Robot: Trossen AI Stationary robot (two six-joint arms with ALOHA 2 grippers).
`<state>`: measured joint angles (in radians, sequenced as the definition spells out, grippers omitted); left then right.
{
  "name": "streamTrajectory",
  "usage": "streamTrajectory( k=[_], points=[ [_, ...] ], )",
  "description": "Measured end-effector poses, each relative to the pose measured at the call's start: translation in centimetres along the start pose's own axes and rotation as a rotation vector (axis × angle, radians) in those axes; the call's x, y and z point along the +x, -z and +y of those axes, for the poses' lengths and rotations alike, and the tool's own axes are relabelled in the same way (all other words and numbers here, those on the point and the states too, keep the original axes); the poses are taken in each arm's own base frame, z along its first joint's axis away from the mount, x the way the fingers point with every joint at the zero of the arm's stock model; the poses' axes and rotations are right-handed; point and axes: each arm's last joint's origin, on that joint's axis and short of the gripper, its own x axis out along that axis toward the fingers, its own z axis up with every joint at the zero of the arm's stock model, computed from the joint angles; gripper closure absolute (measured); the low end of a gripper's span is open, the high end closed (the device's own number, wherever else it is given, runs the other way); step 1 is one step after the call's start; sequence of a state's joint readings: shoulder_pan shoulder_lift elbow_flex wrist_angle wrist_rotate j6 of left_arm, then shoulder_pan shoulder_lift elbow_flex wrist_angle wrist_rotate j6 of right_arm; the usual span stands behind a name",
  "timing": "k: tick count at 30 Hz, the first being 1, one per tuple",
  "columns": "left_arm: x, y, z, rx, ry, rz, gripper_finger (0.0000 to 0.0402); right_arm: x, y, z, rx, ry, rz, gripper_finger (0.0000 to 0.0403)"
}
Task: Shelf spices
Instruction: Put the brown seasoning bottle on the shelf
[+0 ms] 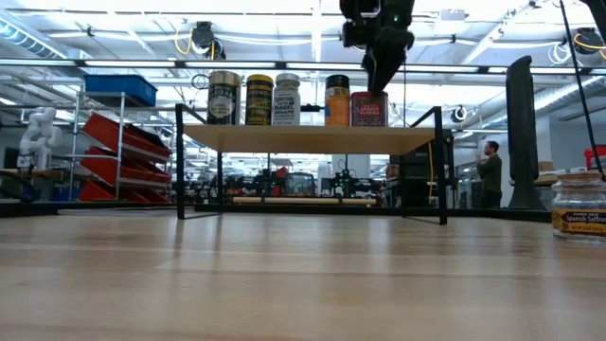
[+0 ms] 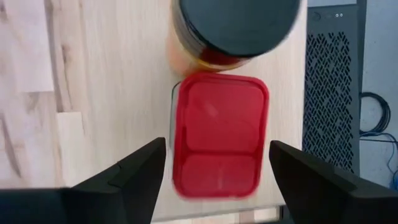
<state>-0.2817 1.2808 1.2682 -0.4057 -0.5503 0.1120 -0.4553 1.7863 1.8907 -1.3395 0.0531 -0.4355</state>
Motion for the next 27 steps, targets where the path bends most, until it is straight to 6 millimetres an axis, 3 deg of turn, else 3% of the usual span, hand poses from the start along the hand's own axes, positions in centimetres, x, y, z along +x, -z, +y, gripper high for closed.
streamTrajectory(
  k=[4,8,13,20,27],
  points=[
    [0.0,0.0,0.0,-0.001,0.0,-0.001,0.0017,-2.4,-0.3,0.3,0.007,0.044,-0.01,0.0128],
    [0.0,0.0,0.0,-0.001,0.0,-0.001,0.0017,-6.0,-0.6,1.0,0.017,0.094,-0.063,0.0128],
    [0.0,0.0,0.0,-0.001,0.001,-0.001,0.0017,-10.0,-0.6,3.2,0.093,0.085,-0.146,0.0128],
    [0.0,0.0,0.0,0.0,0.002,0.0,0.0017,-13.7,0.3,8.8,0.145,-0.003,-0.266,0.0128],
    [0.0,0.0,-0.1,0.001,0.015,0.002,0.0017,-14.3,2.2,14.8,0.18,-0.058,-0.241,0.0128]
  ],
)
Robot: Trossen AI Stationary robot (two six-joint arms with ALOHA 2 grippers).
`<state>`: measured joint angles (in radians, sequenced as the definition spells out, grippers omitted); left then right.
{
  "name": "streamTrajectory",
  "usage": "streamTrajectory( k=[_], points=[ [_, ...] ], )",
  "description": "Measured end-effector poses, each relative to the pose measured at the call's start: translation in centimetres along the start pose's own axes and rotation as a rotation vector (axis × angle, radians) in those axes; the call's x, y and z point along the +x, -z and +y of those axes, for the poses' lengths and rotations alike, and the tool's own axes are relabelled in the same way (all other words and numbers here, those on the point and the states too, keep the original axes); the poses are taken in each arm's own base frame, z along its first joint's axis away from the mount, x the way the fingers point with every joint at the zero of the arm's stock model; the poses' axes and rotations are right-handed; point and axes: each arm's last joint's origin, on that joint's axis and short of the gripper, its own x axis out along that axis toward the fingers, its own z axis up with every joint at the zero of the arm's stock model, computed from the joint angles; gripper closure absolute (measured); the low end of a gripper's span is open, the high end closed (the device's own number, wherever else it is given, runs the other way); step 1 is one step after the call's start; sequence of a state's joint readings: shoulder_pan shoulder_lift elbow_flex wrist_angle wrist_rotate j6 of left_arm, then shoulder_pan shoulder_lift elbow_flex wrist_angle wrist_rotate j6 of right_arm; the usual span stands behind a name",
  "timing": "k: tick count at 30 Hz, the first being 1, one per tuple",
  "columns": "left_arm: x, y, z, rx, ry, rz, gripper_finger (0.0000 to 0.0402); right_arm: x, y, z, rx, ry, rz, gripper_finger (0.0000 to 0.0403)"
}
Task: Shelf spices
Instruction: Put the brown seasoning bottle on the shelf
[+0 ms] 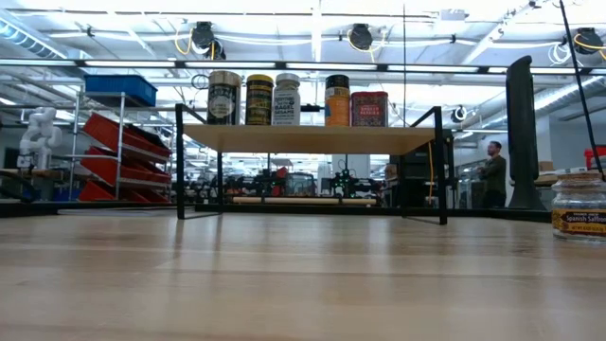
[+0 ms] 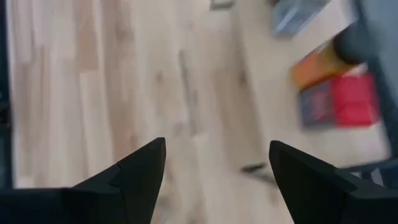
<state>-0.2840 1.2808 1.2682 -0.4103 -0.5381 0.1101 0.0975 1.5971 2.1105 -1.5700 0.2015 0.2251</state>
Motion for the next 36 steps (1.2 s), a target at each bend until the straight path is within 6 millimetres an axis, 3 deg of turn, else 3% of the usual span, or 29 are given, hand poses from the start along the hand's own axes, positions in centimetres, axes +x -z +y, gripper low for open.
streamTrajectory(
  k=[6,19,25,36],
  points=[
    [0.0,0.0,0.0,0.0,0.015,-0.002,0.0017,0.9,4.3,3.0,0.028,-0.026,0.113,0.0128],
    [0.0,0.0,0.0,-0.028,0.015,-0.004,0.0017,4.1,13.3,5.3,0.204,-0.005,0.229,0.0128],
    [0.0,0.0,0.0,-0.054,0.016,-0.004,0.0017,5.7,15.6,6.7,0.205,0.026,0.232,0.0128],
    [0.6,0.2,-0.6,-0.068,0.073,0.016,0.0017,9.1,18.0,8.8,0.194,-0.003,0.191,0.0128]
  ],
)
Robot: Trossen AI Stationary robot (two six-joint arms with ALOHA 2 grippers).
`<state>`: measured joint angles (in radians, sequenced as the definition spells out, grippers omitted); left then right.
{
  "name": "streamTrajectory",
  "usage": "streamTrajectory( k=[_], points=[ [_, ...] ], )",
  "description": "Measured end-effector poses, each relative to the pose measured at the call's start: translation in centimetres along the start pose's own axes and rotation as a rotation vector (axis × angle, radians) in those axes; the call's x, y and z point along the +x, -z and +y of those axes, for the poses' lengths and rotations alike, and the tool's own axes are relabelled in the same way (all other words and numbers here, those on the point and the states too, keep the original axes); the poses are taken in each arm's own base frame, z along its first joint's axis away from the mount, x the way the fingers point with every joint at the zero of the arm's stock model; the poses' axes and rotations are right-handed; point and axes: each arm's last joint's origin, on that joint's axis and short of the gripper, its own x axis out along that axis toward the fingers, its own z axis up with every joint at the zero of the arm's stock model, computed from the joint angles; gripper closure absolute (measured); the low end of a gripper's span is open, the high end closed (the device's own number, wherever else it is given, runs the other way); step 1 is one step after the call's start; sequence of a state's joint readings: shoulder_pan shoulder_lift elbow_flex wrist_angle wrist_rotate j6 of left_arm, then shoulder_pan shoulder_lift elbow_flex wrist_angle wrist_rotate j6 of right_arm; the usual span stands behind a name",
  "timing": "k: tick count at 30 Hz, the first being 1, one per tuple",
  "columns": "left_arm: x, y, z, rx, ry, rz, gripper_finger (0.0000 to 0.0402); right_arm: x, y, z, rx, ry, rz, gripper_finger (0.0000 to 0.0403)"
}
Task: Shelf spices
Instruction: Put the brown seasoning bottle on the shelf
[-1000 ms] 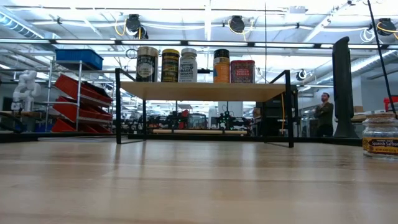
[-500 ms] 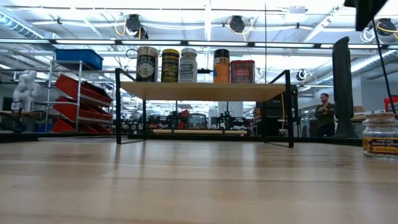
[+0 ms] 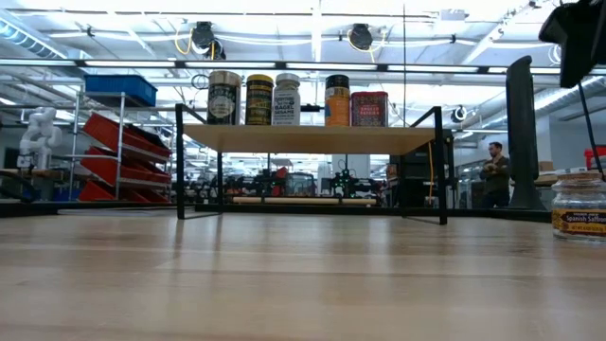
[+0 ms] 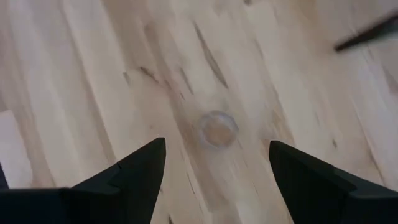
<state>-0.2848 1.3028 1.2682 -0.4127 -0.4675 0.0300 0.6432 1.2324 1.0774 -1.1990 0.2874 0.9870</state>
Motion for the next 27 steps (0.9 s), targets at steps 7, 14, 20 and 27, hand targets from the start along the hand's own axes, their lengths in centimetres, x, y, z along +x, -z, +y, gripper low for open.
streamTrajectory(
  k=[7,14,20,27],
  points=[
    [1.2,0.5,-0.9,0.016,0.055,0.034,0.0017,2.3,0.5,0.3,-0.126,-0.013,-0.055,0.0128],
    [1.5,0.6,-1.1,-0.002,0.058,0.043,0.0017,4.1,1.8,-0.8,-0.179,0.015,-0.027,0.0128],
    [1.5,0.6,-1.1,-0.026,0.058,0.042,0.0017,5.7,2.4,-1.5,-0.154,-0.043,-0.033,0.0128],
    [1.5,0.6,-1.1,-0.028,0.058,0.041,0.0017,7.3,2.2,-2.0,-0.115,-0.086,-0.014,0.0128]
  ],
)
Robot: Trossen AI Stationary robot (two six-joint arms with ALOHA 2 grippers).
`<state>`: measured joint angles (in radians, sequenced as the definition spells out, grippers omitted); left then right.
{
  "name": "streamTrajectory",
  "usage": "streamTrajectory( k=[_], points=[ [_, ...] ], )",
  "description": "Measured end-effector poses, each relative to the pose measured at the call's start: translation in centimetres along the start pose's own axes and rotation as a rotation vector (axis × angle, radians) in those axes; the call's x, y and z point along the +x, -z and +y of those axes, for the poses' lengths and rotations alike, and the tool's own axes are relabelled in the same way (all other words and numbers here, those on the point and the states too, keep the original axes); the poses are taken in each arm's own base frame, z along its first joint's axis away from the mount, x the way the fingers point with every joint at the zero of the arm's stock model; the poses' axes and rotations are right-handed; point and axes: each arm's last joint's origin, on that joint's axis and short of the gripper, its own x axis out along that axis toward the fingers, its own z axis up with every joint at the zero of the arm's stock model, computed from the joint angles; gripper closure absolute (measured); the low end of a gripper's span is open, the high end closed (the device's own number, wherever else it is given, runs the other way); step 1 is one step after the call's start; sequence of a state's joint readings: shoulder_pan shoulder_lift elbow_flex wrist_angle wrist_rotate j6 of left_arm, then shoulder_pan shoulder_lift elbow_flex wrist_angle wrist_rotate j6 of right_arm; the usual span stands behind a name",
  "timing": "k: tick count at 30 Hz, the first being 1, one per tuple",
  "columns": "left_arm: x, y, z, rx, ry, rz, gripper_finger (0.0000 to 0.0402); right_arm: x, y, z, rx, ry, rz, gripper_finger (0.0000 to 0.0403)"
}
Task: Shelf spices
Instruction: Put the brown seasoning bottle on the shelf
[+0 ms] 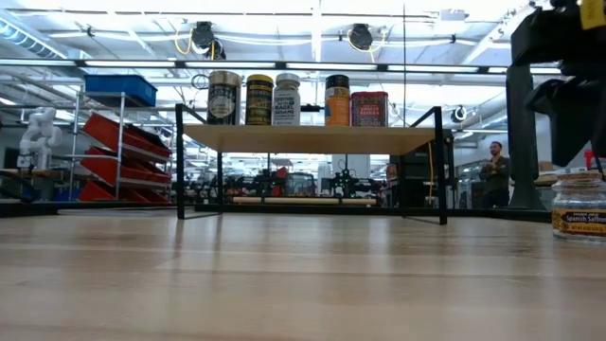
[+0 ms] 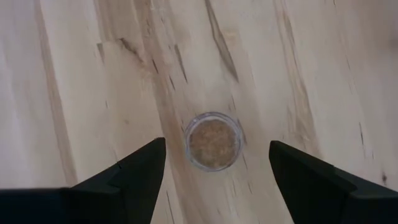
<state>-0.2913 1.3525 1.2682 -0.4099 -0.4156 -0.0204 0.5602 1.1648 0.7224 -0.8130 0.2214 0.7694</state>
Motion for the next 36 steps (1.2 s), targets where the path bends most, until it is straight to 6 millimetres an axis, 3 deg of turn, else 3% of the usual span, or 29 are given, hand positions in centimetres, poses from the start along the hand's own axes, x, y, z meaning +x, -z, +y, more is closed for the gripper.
streamTrajectory(
  k=[29,36],
  points=[
    [0.0,0.0,0.0,0.001,0.0,0.0,0.0017,2.6,-0.7,0.0,-0.026,0.009,0.123,0.0129],
    [0.0,0.0,0.0,0.001,0.0,0.0,0.0017,2.7,-1.1,-0.4,-0.003,0.015,0.121,0.016]
  ],
)
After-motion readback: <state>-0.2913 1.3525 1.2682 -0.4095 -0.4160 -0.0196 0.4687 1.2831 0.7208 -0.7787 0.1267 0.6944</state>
